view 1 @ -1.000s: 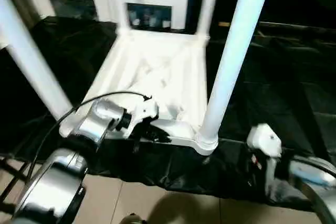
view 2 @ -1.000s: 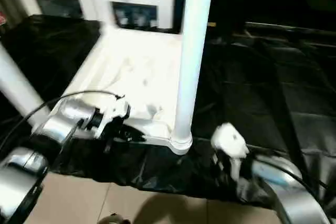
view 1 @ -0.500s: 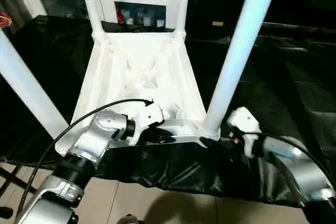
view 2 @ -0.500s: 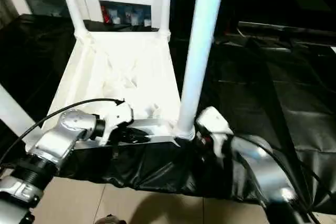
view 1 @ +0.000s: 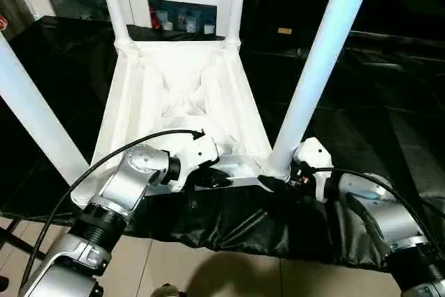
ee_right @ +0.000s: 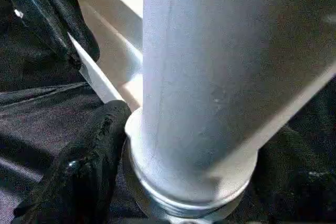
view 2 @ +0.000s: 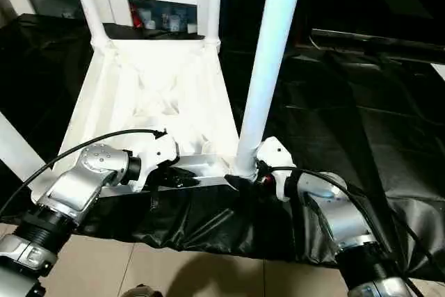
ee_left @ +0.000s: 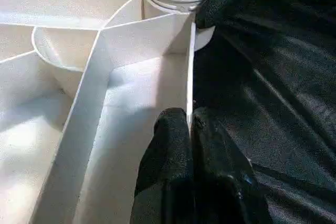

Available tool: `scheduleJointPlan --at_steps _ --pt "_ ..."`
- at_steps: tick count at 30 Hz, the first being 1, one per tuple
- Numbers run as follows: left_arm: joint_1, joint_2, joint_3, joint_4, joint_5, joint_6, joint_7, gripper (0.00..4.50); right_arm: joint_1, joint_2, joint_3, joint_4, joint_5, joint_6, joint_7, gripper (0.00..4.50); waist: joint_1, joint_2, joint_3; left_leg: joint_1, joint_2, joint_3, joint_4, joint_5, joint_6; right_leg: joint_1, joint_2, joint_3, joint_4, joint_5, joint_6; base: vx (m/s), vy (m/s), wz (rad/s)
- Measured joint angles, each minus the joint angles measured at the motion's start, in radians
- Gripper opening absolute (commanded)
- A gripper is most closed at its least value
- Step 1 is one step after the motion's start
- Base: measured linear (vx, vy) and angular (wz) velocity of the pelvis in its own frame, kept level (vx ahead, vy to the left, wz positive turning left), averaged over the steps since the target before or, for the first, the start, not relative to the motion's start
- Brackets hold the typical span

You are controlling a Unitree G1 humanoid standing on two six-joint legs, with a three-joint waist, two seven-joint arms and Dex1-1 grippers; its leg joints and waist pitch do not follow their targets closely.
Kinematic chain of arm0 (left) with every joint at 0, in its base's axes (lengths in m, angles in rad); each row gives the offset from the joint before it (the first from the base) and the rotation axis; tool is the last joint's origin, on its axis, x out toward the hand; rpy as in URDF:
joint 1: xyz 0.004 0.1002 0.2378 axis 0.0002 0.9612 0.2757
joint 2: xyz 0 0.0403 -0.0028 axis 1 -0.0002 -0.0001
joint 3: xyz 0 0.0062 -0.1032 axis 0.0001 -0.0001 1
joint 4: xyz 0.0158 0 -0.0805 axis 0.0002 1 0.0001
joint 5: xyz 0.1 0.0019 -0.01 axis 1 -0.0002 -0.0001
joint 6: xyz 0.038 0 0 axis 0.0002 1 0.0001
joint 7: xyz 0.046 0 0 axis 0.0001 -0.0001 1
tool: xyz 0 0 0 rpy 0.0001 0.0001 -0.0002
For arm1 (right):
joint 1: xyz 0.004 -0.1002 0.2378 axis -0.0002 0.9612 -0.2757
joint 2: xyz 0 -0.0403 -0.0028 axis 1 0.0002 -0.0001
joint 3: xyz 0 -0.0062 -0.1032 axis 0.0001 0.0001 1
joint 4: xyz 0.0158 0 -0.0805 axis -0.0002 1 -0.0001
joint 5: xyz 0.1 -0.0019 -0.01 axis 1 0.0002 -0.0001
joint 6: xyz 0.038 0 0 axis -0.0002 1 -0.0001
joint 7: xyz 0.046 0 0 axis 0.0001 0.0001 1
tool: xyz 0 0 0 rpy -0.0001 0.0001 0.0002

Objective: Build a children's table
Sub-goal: Rotate leg to tighten

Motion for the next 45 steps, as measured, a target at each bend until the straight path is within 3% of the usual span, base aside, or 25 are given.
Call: scheduleJointPlan --at_steps 9,10,11,14,15,22,33,42,45 --pt "-0.007 0.008 0.001 0.005 -0.006 0.003 -0.01 0.0 -0.006 0.025 -0.025 0.039 0.02 -0.025 0.022 2.9 -0.001 -0.007 0.001 0.001 0.0 0.0 -0.005 0.002 -0.003 -0.001 0.0 0.0 0.0 0.0 0.0 0.0 0.0 0.0" --pt "-0.007 0.009 0.001 0.004 -0.006 0.003 -0.011 0.0 -0.006 0.025 -0.025 0.039 0.02 -0.026 0.022 3.36 -0.001 -0.007 0.001 0.001 0.0 0.0 -0.005 0.002 -0.003 -0.001 0.0 0.0 0.0 0.0 0.0 0.0 0.0 0.0" --pt "-0.007 0.01 0.001 0.004 -0.006 0.003 -0.011 0.0 -0.006 0.026 -0.026 0.039 0.02 -0.024 0.025 3.48 -0.001 -0.008 0.001 0.001 0.0 0.0 -0.005 0.002 -0.003 -0.001 0.0 0.0 0.0 0.0 0.0 0.0 0.0 0.0" --pt "-0.007 0.011 0.0 0.002 -0.006 0.003 -0.011 0.0 -0.007 0.039 -0.028 0.04 0.03 -0.02 0.024 3.51 0.0 -0.007 0.001 0.001 0.0 0.0 -0.005 0.002 -0.003 -0.002 0.0 0.0 0.0 0.0 0.0 0.0 0.0 0.0" --pt "-0.007 0.011 0.0 0.001 -0.006 0.003 -0.012 0.0 -0.009 0.045 -0.028 0.043 0.027 -0.026 0.017 3.7 0.0 -0.007 0.001 0.0 0.0 0.0 -0.005 0.002 -0.003 -0.003 0.0 0.0 0.0 0.0 0.0 0.0 0.0 0.0" --pt "-0.009 0.016 0.0 0.003 -0.01 0.003 -0.017 0.0 -0.014 0.054 -0.028 0.052 0.019 -0.041 0.015 3.7 0.0 -0.007 0.001 -0.001 0.0 0.001 -0.006 0.002 -0.003 -0.005 0.0 0.0 0.0 0.0 0.0 0.0 0.0 0.0" --pt "-0.009 0.028 0.001 0.002 -0.014 0.01 -0.024 0.0 -0.024 0.074 -0.038 0.074 0.02 -0.042 0.014 2.81 -0.002 -0.008 0.002 0.0 0.0 0.001 -0.013 0.004 -0.006 -0.007 0.001 0.0 -0.001 0.0 0.0 0.0 0.0 0.0" --pt "-0.007 0.04 0.014 0.0 -0.015 0.011 -0.022 0.0 -0.024 0.118 -0.054 0.092 0.019 -0.057 -0.029 2.75 -0.006 -0.012 0.005 0.0 0.0 0.001 -0.018 0.005 -0.007 -0.012 0.001 0.0 -0.001 0.001 -0.003 0.0 0.0 0.0" --pt "-0.005 0.021 0.024 -0.012 -0.01 0.015 0.025 0.0 -0.024 0.172 -0.076 0.094 0.009 -0.051 -0.125 2.75 -0.012 -0.015 0.012 0.0 0.0 0.001 -0.022 0.005 -0.008 -0.014 0.001 0.0 -0.004 0.001 -0.001 0.0 0.0 0.0"
